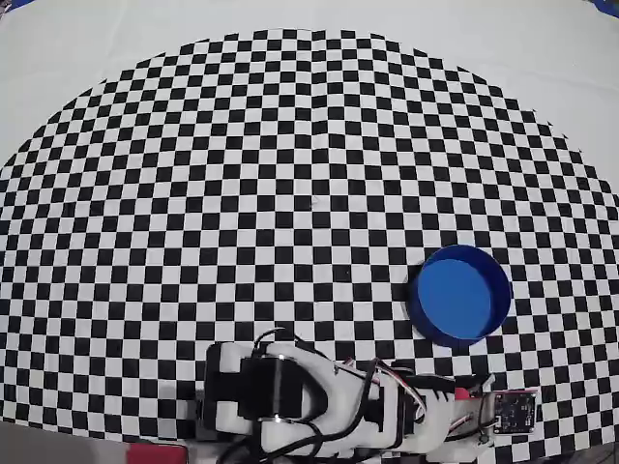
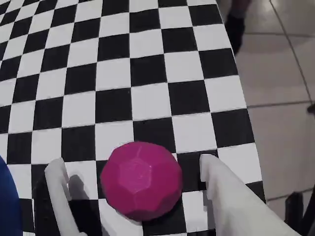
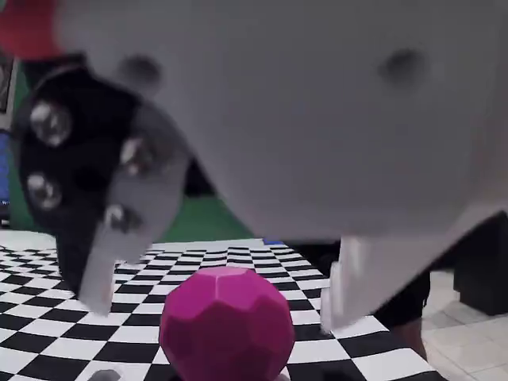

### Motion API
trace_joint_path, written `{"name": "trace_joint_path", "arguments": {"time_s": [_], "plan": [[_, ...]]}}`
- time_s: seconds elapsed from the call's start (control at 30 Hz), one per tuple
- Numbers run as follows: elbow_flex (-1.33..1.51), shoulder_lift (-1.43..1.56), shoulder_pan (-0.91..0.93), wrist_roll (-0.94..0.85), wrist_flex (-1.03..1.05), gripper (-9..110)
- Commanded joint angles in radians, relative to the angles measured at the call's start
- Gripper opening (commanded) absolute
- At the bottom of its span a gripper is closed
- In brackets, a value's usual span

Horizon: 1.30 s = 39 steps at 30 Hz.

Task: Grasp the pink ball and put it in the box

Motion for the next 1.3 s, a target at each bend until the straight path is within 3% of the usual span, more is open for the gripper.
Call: {"name": "trace_joint_path", "arguments": {"time_s": [0.0, 1.27], "plan": [[-0.025, -0.02, 0.003, -0.006, -0.021, 31], [-0.107, -0.156, 0.006, -0.006, -0.077, 31]]}}
